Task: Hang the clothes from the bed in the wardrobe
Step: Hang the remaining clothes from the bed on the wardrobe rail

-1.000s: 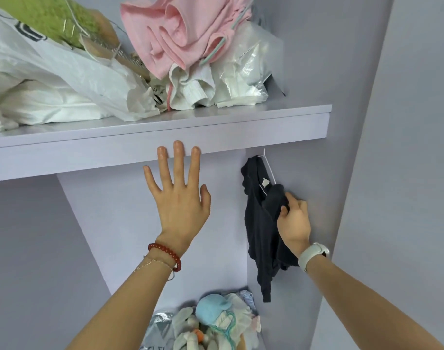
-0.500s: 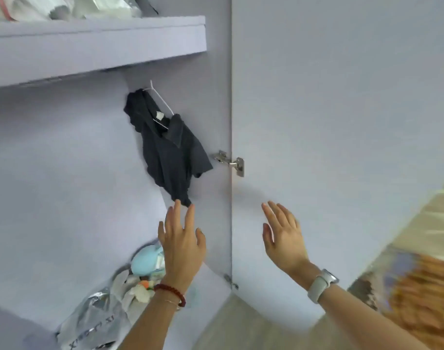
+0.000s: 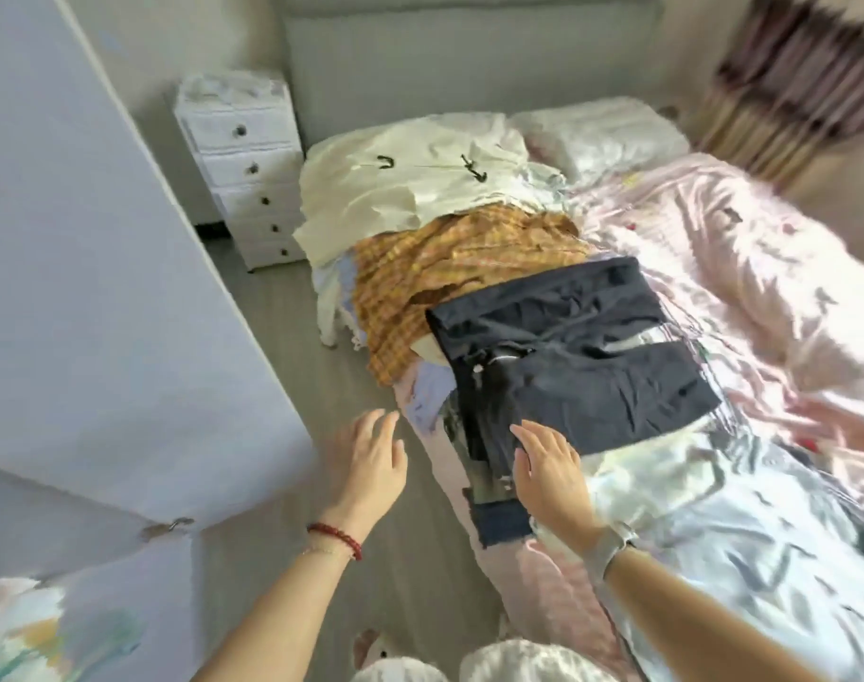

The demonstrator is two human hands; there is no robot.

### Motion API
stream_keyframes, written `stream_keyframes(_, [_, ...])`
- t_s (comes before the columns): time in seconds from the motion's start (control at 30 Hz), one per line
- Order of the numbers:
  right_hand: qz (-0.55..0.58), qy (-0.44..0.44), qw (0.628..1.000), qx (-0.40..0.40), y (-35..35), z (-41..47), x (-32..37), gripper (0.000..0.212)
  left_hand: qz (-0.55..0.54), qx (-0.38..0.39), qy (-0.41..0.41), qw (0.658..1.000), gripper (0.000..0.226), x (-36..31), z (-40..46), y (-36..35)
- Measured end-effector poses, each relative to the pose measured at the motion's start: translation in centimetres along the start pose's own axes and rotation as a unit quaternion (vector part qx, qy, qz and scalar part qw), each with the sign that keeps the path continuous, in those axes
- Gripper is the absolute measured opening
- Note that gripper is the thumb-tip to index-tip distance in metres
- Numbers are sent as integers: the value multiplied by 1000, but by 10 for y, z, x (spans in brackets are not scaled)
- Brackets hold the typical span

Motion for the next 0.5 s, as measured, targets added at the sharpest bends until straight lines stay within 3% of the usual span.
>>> stream_keyframes(0.27, [33, -276, 958, -67, 91, -131, -191, 38, 8, 112, -230, 967, 37, -227, -5, -74])
stream_keyframes(0.5, [113, -441, 875, -166, 162, -221, -336, 36, 55, 283, -355, 889, 44, -403, -53, -164])
Point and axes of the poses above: each hand's wrist, its own z-axis towards the middle knuckle, its own y-axis out of the back of the hand, x = y × z, the point moved 5 cm from there along z, towards the middle knuckle, and after that the axes turned 15 degrees about z, right-handed, at the moved point
